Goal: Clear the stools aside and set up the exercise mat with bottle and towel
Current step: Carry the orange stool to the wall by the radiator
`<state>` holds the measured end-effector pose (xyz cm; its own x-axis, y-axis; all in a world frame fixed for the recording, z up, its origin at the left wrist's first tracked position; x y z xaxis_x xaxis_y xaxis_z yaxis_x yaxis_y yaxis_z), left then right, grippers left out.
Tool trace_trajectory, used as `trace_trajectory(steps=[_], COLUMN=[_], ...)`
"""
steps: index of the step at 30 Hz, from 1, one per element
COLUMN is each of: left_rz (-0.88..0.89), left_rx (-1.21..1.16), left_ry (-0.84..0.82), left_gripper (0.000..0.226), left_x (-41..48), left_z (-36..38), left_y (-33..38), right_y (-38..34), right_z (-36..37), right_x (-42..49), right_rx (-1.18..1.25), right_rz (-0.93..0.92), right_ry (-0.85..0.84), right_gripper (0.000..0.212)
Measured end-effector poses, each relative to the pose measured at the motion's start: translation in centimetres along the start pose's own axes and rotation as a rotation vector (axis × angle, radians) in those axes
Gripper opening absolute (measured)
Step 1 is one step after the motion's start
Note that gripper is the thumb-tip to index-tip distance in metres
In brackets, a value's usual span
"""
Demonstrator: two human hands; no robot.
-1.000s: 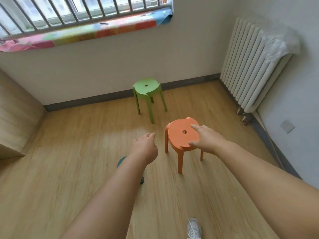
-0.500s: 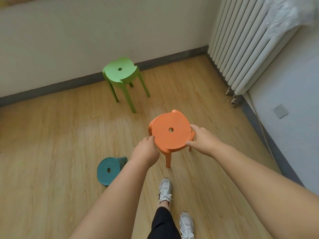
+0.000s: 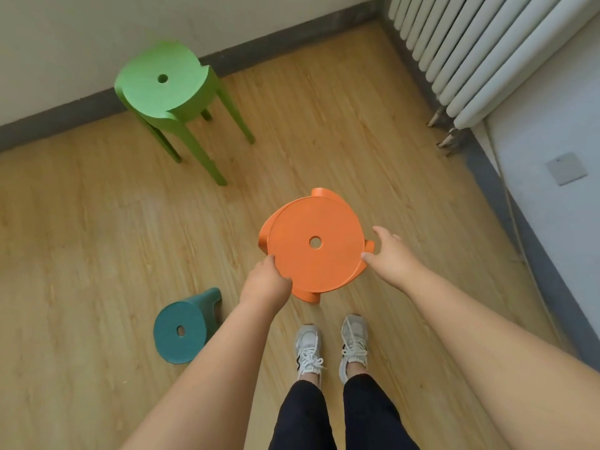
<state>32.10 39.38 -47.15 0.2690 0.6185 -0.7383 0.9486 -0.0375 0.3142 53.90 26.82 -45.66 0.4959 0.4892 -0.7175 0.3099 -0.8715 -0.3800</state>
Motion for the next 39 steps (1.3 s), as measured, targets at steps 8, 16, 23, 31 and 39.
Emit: trace_trajectory(steps=[8,16,23,31,39], left_rz=[-0.225,-0.37,-0.454,-0.328,-0.209], left_rx=[-0.288,-0.706,-1.04,-0.939,-0.746], left_ry=[-0.031,-0.015,-0.082,-0.18,-0.314], left_gripper=[0.066,0.069,0.067,0.06,0.073], left_x=[9.1,13.5,14.0,12.7,9.9], left_z=[5.5,10.0,11.9,11.8,12.2], left_y=[-3.7,-5.5,-6.4,-3.5,5.1], right_y=[2.2,4.2,5.5,9.0,17.9], right_z=[2.7,5.9,8.1,5.7,1.1], right_x=[12.3,18.4,20.1,17.6,10.2], right_rx=[0.045,0.177,0.385,0.488,0.722], right_rz=[0.053,0.086,0.149,0.194,0.293], right_ry=[-0.059,-0.215,-0.321,-0.26,-0.109], right_gripper=[0.085,0.085,0.092,0.086,0.077])
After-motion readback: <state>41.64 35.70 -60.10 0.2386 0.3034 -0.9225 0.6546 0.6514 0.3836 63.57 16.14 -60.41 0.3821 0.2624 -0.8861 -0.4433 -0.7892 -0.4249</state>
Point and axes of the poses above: each hand's wrist, its own x-axis towards the middle knuckle, its own z-axis out of the palm, y = z × x, the point moved 7 cm from there along x, towards the middle knuckle, and after that the axes turned 3 degrees about -y, right-handed, at the moved point
